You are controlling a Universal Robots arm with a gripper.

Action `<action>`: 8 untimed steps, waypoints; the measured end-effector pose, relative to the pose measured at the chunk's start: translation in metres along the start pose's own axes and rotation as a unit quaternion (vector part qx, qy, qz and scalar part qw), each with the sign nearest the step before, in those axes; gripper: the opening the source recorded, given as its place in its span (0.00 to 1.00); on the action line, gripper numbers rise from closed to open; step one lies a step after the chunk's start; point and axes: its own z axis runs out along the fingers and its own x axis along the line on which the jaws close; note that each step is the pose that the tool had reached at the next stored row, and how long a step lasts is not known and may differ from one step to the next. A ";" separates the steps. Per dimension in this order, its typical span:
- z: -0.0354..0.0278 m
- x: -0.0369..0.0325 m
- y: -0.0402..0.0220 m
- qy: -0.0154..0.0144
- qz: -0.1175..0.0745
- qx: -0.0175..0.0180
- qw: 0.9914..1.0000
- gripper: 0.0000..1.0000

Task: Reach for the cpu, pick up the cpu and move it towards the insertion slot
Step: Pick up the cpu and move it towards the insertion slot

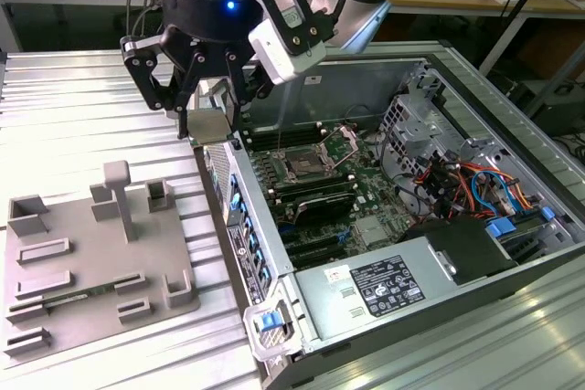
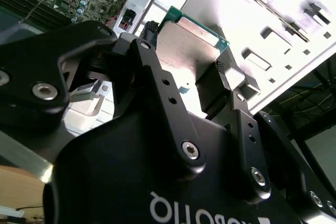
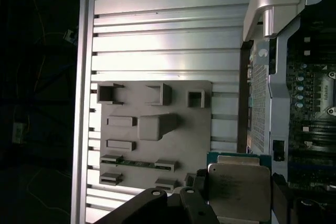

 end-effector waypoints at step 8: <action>0.0000 -0.0071 -0.0003 0.000 0.000 0.000 1.000 0.55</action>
